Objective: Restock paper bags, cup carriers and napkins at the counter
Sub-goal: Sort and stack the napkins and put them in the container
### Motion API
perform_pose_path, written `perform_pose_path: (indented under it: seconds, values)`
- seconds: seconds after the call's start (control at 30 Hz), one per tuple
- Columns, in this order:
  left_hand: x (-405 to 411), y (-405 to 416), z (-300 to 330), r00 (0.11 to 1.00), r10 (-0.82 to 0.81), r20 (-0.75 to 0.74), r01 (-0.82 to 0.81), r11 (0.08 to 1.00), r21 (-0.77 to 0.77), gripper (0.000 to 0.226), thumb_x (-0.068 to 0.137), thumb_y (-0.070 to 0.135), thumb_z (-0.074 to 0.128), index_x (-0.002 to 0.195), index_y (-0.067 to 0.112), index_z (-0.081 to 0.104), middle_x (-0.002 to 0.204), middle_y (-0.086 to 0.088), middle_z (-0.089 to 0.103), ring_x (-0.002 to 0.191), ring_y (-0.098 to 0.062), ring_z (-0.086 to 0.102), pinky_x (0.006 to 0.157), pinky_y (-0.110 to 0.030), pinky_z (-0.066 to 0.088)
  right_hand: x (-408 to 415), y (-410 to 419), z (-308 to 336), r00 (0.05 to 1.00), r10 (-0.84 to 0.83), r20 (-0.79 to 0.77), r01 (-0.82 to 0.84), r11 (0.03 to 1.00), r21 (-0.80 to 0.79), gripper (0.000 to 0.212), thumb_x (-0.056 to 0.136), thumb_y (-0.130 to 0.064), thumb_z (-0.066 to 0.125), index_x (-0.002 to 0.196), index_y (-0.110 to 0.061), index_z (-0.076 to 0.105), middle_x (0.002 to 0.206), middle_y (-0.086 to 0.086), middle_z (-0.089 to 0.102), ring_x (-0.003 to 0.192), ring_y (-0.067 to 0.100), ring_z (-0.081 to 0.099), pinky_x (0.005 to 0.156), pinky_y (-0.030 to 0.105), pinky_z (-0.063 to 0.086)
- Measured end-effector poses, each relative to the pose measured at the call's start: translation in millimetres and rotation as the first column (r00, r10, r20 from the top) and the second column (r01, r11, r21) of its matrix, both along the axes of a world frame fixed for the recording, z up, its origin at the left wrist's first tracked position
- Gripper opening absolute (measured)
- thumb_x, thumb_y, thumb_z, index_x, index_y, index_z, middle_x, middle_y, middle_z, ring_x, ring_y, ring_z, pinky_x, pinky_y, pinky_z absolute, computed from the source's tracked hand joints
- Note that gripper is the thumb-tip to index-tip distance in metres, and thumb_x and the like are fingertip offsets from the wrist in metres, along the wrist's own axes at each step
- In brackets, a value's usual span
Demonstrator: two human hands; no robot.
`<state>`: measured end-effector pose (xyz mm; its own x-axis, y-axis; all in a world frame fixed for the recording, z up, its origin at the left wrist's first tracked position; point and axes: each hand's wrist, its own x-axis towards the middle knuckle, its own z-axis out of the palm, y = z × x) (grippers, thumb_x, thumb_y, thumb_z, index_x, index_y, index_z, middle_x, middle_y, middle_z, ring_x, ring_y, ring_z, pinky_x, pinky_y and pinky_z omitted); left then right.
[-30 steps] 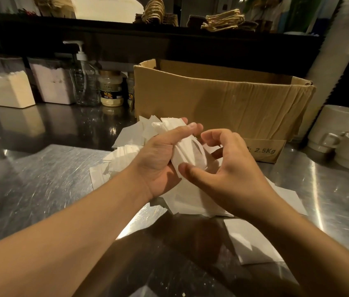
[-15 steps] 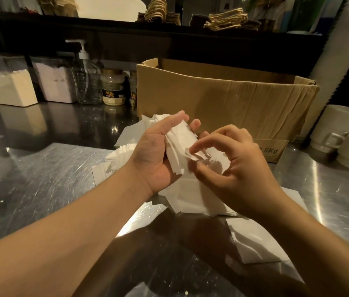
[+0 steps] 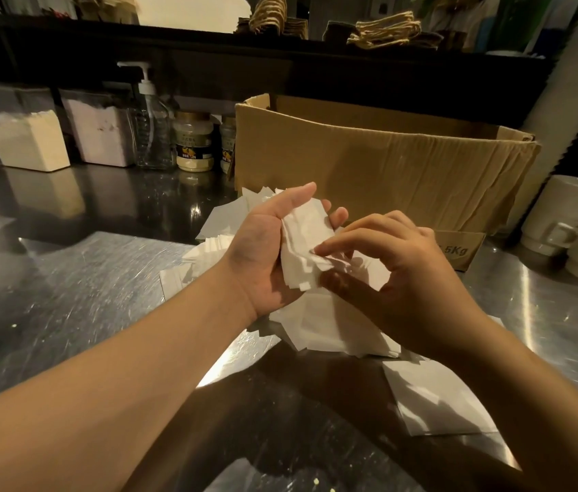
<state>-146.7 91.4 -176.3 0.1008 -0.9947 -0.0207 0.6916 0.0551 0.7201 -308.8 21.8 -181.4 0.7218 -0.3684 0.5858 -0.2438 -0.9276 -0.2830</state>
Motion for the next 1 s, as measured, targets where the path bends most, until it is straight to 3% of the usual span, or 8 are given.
perform_pose_path:
  seconds: [0.17, 0.3, 0.5, 0.67, 0.8, 0.9, 1.0]
  values:
    - [0.1, 0.7, 0.7, 1.0, -0.009, 0.006, 0.009, 1.0, 0.017, 0.059, 0.078, 0.041, 0.067, 0.13, 0.017, 0.053, 0.097, -0.007, 0.065, 0.085, -0.022, 0.062, 0.086, -0.038, 0.051, 0.2, -4.2, -1.2, 1.0, 0.008, 0.019, -0.007, 1.0, -0.012, 0.048, 0.085, -0.063, 0.041, 0.112, -0.04, 0.072, 0.118, -0.02, 0.064, 0.11, 0.011, 0.049, 0.089, 0.04, 0.033]
    - [0.5, 1.0, 0.7, 0.999, -0.021, 0.026, 0.02, 0.999, 0.026, 0.059, 0.078, 0.042, 0.066, 0.13, 0.017, 0.053, 0.097, -0.007, 0.065, 0.084, -0.022, 0.063, 0.084, -0.038, 0.052, 0.6, -4.7, -0.7, 0.999, 0.037, 0.024, -0.037, 0.999, 0.0, 0.039, 0.085, -0.062, 0.042, 0.109, -0.046, 0.069, 0.113, -0.028, 0.056, 0.109, 0.009, 0.049, 0.088, 0.041, 0.035]
    - [-1.1, 0.8, 1.0, 0.999, -0.005, 0.045, 0.003, 0.999, 0.037, 0.064, 0.079, 0.042, 0.066, 0.135, 0.016, 0.053, 0.098, -0.008, 0.065, 0.086, -0.022, 0.063, 0.088, -0.039, 0.05, 0.0, -8.3, -2.4, 0.998, 0.04, 0.042, -0.04, 0.999, -0.015, 0.042, 0.089, -0.056, 0.04, 0.111, -0.041, 0.072, 0.111, -0.029, 0.055, 0.107, 0.01, 0.052, 0.085, 0.042, 0.038]
    - [-1.2, 2.1, 1.9, 0.998, -0.016, 0.061, 0.013, 0.999, 0.041, 0.062, 0.078, 0.043, 0.065, 0.133, 0.018, 0.053, 0.098, -0.006, 0.064, 0.088, -0.022, 0.061, 0.09, -0.039, 0.049, 0.4, -5.3, -0.7, 0.999, 0.043, 0.033, -0.043, 0.999, 0.001, 0.031, 0.088, -0.059, 0.048, 0.108, -0.048, 0.069, 0.112, -0.028, 0.057, 0.108, 0.009, 0.051, 0.087, 0.041, 0.036]
    - [-2.0, 0.7, 0.2, 0.994, 0.023, 0.108, -0.027, 0.999, 0.04, 0.065, 0.078, 0.043, 0.065, 0.136, 0.017, 0.053, 0.098, -0.006, 0.064, 0.092, -0.023, 0.06, 0.094, -0.041, 0.049, -0.5, 0.3, -1.7, 1.0, 0.013, 0.022, -0.013, 1.0, 0.023, 0.036, 0.087, -0.067, 0.048, 0.108, -0.048, 0.069, 0.114, -0.026, 0.059, 0.109, 0.005, 0.044, 0.09, 0.04, 0.031]
    - [-4.0, -1.4, -1.5, 0.988, 0.058, 0.146, -0.062, 0.998, 0.028, 0.075, 0.077, 0.043, 0.066, 0.145, 0.016, 0.05, 0.1, -0.008, 0.065, 0.099, -0.026, 0.062, 0.098, -0.044, 0.051, 1.6, 8.9, -4.2, 1.0, -0.024, 0.01, 0.023, 0.999, 0.048, 0.039, 0.08, -0.081, 0.046, 0.106, -0.054, 0.056, 0.112, -0.028, 0.055, 0.108, 0.003, 0.041, 0.091, 0.034, 0.024]
    - [-7.1, -1.1, -2.1, 0.976, 0.078, 0.203, -0.083, 0.996, 0.016, 0.067, 0.077, 0.043, 0.065, 0.139, 0.018, 0.057, 0.1, -0.008, 0.068, 0.098, -0.028, 0.067, 0.096, -0.05, 0.053, 3.1, 15.7, -4.8, 0.998, -0.064, -0.014, 0.064, 0.998, 0.026, 0.036, 0.078, -0.074, 0.056, 0.106, -0.052, 0.052, 0.112, -0.025, 0.053, 0.11, 0.005, 0.04, 0.087, 0.03, 0.017]
